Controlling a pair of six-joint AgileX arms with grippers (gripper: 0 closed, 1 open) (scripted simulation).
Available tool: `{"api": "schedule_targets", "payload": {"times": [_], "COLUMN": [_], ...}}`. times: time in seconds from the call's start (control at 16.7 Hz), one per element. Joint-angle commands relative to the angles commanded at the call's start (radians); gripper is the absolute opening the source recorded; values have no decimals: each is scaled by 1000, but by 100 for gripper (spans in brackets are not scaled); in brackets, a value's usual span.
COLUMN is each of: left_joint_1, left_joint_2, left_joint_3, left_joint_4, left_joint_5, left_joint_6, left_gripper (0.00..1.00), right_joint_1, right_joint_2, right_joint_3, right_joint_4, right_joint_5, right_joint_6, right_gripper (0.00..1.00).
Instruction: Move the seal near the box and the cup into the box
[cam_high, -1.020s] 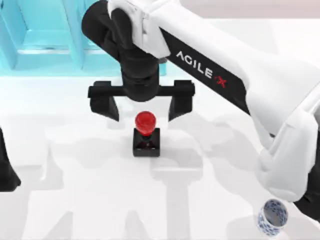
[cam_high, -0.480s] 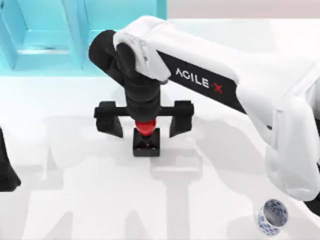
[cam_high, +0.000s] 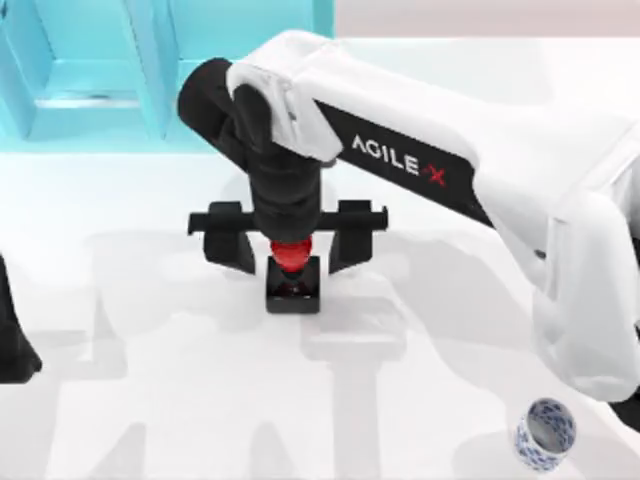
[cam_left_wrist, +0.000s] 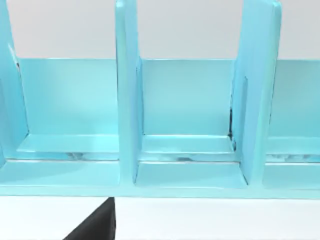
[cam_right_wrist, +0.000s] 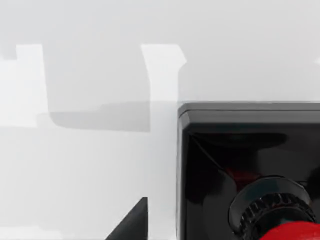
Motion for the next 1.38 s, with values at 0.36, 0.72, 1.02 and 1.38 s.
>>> {"api": "schedule_targets", "payload": {"times": [0.36, 0.72, 1.02, 1.38], "left_joint_1": [0, 0, 0, 0], "left_joint_2": [0, 0, 0, 0], "left_joint_3": [0, 0, 0, 0], "left_joint_4": [0, 0, 0, 0], "left_joint_5": [0, 0, 0, 0], "left_joint_6": [0, 0, 0, 0], "left_gripper": [100, 100, 100, 100], "right_joint_1": [0, 0, 2, -72], "right_joint_2": [0, 0, 0, -164], "right_joint_3": [0, 0, -1, -112], "right_joint_4": [0, 0, 0, -51], "right_joint_5": [0, 0, 0, -7], "right_joint_6": [0, 0, 1, -75], "right_gripper": [17, 0, 0, 0]}}
